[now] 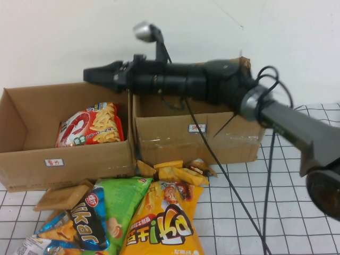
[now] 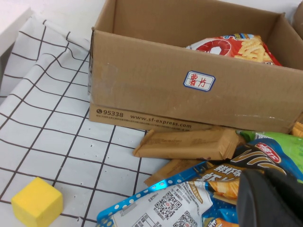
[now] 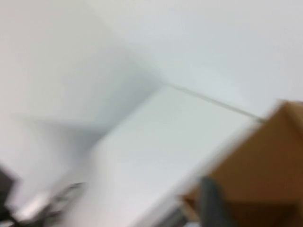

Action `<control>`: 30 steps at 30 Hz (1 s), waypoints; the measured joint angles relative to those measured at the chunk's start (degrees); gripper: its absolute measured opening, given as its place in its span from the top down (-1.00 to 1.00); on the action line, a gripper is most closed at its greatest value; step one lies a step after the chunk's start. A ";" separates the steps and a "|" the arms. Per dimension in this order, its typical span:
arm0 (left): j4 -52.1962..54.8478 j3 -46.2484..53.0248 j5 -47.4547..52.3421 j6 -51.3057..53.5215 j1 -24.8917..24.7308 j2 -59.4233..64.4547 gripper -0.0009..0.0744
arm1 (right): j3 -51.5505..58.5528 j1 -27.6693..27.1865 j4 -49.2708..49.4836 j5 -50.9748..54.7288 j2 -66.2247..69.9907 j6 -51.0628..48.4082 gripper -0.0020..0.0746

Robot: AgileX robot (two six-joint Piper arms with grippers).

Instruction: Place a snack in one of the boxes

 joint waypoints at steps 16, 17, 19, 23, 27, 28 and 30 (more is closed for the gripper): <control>0.00 0.00 0.00 0.00 0.00 0.00 0.98 | -2.75 -7.03 -40.06 23.30 -27.95 13.05 0.92; 0.00 0.00 0.00 0.00 0.00 0.00 0.98 | -2.75 -6.91 -45.75 24.17 -30.73 14.71 0.92; 0.00 0.00 0.00 0.00 0.00 0.00 0.98 | -2.75 -6.91 -54.32 24.50 -35.86 17.22 0.92; 0.00 0.00 0.00 0.00 0.00 0.00 0.98 | -2.52 -6.91 -63.36 24.50 -44.83 20.92 0.92; 0.00 0.00 0.00 0.00 0.00 0.00 0.98 | 2.25 -6.91 -65.27 24.50 -55.10 22.33 0.92; 0.00 0.00 0.00 0.00 0.00 0.00 0.98 | 4.10 -6.91 -65.47 24.12 -57.54 22.46 0.92; 0.00 0.00 0.00 0.00 0.00 0.00 0.98 | 10.23 -6.91 -65.80 22.05 -64.07 22.46 0.92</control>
